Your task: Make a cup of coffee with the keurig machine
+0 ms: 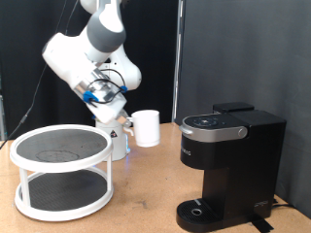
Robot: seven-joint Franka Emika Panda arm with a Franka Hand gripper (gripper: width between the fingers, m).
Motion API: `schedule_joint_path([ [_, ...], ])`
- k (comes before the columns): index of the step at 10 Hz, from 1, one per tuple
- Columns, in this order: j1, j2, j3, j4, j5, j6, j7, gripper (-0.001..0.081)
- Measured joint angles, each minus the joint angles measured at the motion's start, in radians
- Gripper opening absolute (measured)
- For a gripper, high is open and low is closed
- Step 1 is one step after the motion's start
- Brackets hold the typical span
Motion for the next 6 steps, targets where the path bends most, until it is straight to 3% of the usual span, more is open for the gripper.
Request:
schedule_joint_path([
  [3,-0.003,0.01,0.002,-0.002,-0.03,-0.023,0.048,0.0004],
  [6,0.001,0.092,0.042,-0.003,-0.053,0.063,0.095,0.0004],
])
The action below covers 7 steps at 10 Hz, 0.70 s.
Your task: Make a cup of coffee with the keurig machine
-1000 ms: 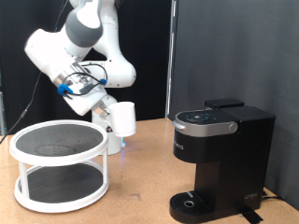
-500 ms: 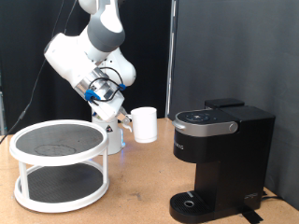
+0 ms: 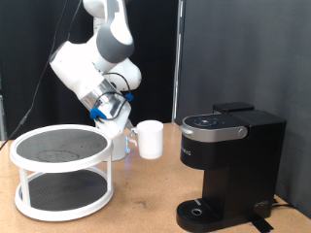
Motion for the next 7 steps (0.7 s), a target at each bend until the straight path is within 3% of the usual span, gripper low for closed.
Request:
schedule_joint_path([
  [4,0.021,0.123,0.057,0.002,0.071,0.152,-0.041,0.0004],
  [7,0.036,0.195,0.092,0.012,0.137,0.221,-0.101,0.0004],
])
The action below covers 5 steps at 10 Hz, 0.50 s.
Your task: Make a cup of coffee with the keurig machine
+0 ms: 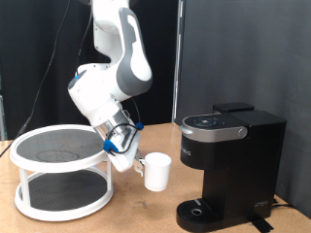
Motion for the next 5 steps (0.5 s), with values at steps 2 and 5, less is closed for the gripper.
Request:
schedule_joint_path([
  [2,0.006,0.033,0.024,0.004,0.051,0.035,-0.049,0.0004],
  [5,0.011,0.052,0.066,0.009,0.177,0.055,-0.144,0.0004],
])
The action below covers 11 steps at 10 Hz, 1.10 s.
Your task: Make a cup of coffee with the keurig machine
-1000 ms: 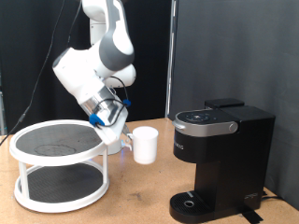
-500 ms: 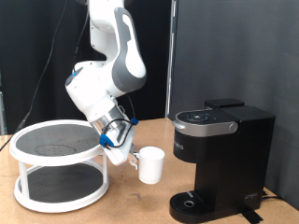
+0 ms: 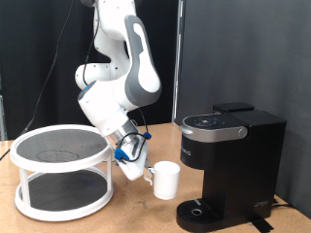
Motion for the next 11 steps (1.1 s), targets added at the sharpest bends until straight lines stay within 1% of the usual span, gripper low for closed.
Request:
schedule_joint_path([
  [2,0.004,0.0,0.027,0.001,0.029,0.006,-0.008,0.0004],
  [5,0.017,0.006,0.067,0.0,0.059,0.039,-0.008,0.0004],
  [8,0.03,0.032,0.109,0.005,0.119,0.092,-0.009,0.0004],
  [11,0.036,0.072,0.139,0.025,0.177,0.135,-0.037,0.0004],
])
